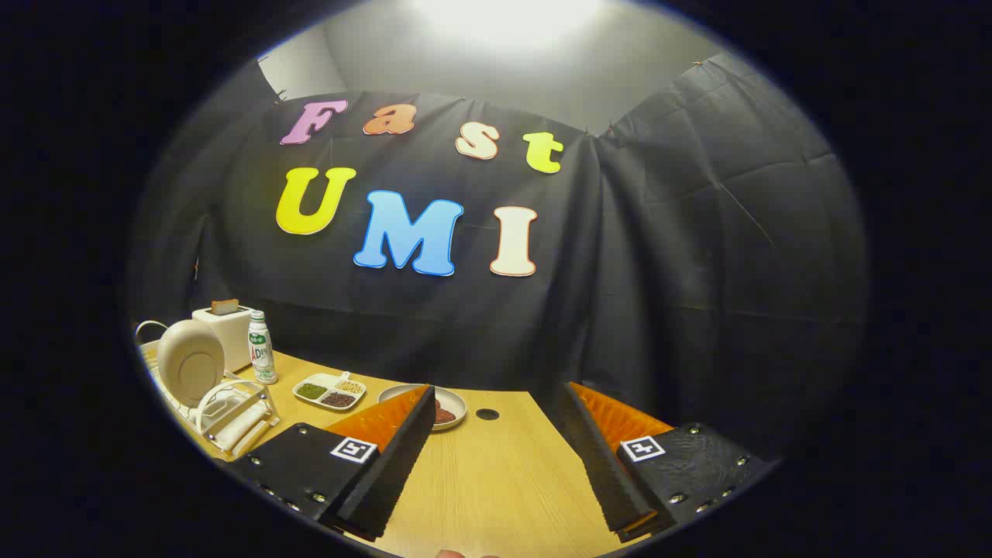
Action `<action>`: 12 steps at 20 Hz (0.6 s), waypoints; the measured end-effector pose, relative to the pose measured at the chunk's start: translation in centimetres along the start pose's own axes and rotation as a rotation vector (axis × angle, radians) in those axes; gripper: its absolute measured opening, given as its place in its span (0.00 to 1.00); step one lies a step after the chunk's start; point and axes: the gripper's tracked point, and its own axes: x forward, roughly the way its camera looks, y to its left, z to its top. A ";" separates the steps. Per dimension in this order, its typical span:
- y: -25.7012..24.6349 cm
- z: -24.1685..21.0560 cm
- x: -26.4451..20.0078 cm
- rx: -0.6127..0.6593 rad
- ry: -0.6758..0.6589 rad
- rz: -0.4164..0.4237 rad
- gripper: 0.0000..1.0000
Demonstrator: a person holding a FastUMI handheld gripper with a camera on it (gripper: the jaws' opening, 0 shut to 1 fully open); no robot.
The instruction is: Take the plate from the dish rack, then take the spoon from the basket and place it into the plate.
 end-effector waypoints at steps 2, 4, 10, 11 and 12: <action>1.7 1.1 -1.7 -0.012 0.024 -0.013 0.99; 4.2 2.5 -3.1 -0.027 0.038 -0.003 0.99; 14.0 6.1 -5.3 0.001 0.039 0.083 0.99; 15.8 6.5 -5.6 0.010 0.037 0.102 0.99; 17.5 6.8 -6.0 0.022 0.038 0.123 0.99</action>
